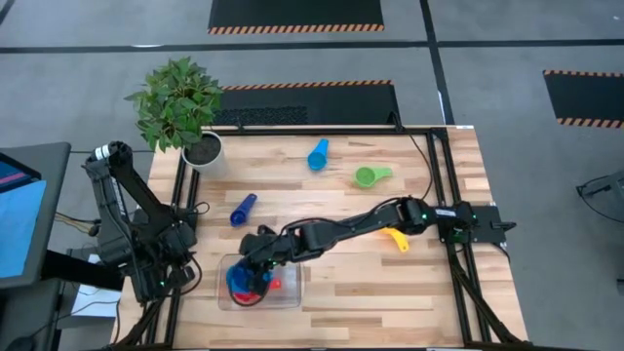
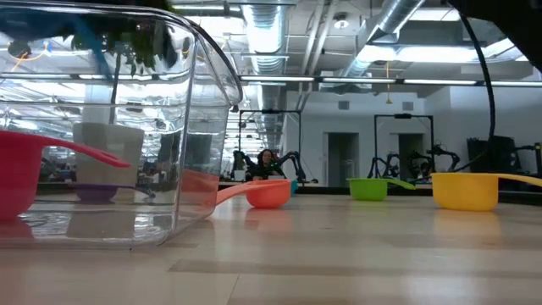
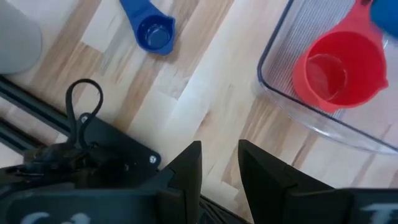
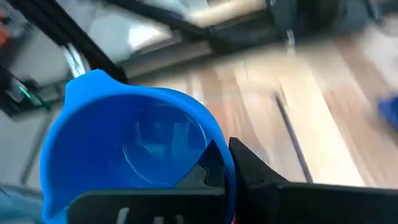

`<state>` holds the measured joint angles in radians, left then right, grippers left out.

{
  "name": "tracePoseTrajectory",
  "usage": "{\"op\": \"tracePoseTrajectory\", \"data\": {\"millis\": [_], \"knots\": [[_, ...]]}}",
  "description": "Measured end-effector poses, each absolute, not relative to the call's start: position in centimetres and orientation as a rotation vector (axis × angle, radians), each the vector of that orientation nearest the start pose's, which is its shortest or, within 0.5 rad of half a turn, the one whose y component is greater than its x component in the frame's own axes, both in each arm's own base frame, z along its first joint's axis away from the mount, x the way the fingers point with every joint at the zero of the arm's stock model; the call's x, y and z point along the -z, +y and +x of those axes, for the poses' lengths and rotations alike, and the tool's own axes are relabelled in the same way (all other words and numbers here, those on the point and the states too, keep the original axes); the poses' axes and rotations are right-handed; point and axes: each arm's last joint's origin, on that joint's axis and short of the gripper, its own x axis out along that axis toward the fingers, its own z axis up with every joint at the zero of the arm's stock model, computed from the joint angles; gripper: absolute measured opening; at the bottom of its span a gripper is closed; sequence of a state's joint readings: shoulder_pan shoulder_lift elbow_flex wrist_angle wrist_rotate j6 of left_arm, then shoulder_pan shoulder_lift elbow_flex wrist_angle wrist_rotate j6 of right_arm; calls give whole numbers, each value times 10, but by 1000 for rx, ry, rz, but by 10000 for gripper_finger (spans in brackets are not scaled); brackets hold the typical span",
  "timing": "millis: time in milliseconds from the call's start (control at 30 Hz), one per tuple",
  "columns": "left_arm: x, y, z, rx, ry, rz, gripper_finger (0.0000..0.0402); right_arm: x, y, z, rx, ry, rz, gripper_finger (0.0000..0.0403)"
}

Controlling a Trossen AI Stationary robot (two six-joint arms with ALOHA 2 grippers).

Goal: Nest measuring cups in basket
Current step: Stack the blue measuring cup on top of the red measuring cup into the transparent bin

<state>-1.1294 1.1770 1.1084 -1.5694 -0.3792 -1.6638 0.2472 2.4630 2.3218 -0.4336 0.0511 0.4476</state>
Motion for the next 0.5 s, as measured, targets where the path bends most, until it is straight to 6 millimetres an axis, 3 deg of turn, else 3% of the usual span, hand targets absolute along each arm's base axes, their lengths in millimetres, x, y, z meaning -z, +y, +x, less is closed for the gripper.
{"op": "tracePoseTrajectory", "data": {"millis": [300,500], "knots": [[-296,-141,78,-488,1164,-289,93,-218,137,545,-48,659,336,8],[-296,-141,78,-489,1163,-291,93,-214,137,545,-46,668,334,7]]}}
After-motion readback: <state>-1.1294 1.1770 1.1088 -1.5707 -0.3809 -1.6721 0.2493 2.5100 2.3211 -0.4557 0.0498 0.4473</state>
